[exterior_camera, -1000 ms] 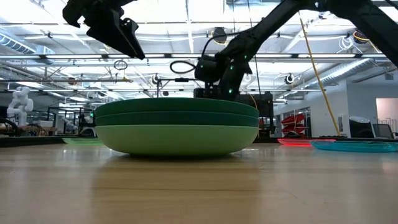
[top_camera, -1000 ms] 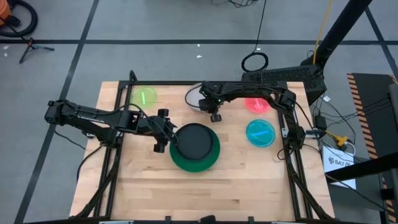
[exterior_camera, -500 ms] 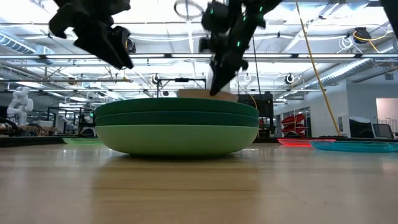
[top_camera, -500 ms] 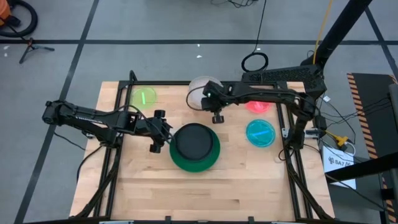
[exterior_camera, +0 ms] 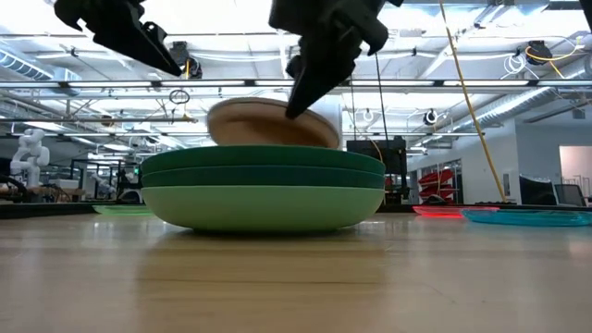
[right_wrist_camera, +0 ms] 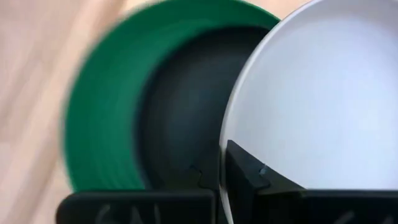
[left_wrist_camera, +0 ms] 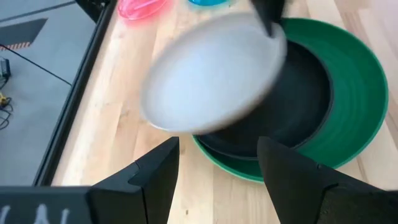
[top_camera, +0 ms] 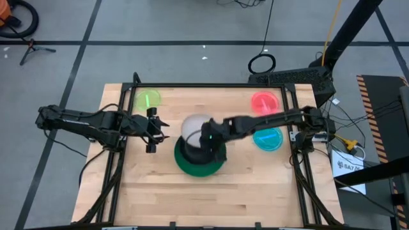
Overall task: Stack plastic plates
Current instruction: Stack the white plate on top of the black plate, then stack the blue plate on top of the white plate
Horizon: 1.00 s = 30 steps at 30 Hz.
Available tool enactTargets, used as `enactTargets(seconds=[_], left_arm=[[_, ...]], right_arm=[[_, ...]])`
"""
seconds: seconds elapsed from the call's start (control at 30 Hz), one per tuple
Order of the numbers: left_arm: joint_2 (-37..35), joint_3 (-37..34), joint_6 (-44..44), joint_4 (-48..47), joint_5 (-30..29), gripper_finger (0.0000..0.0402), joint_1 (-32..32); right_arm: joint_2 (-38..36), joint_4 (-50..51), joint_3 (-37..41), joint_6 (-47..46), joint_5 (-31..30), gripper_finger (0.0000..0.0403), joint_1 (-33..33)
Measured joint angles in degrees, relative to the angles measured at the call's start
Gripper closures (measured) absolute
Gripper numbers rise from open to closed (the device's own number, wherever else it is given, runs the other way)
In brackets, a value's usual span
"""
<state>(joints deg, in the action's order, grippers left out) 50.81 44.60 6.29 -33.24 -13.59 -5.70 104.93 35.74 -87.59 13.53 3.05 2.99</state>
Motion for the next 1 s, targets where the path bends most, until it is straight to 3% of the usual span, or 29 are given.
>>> enactTargets(seconds=[0.33, 0.63, 0.8, 1.0], left_arm=[[-0.3, 0.0, 0.0, 0.1, 0.0, 0.0179, 0.0], [-0.3, 0.0, -0.5, 0.0, 0.0, 0.0179, 0.0], [-0.3, 0.0, -0.7, 0.0, 0.0, 0.0179, 0.0], [-0.2, 0.0, -1.1, -0.2, 0.0, 0.0179, 0.0]], right_arm=[[5.3, -3.6, 0.0, -5.7, 0.0, 0.0386, 4.6], [5.5, -3.4, 0.0, -11.7, 4.5, 0.0291, 4.1], [3.3, 3.9, 0.0, -13.2, 4.6, 0.0252, 3.7], [-1.0, 14.6, 0.0, -19.5, 4.5, 0.0244, 1.3]])
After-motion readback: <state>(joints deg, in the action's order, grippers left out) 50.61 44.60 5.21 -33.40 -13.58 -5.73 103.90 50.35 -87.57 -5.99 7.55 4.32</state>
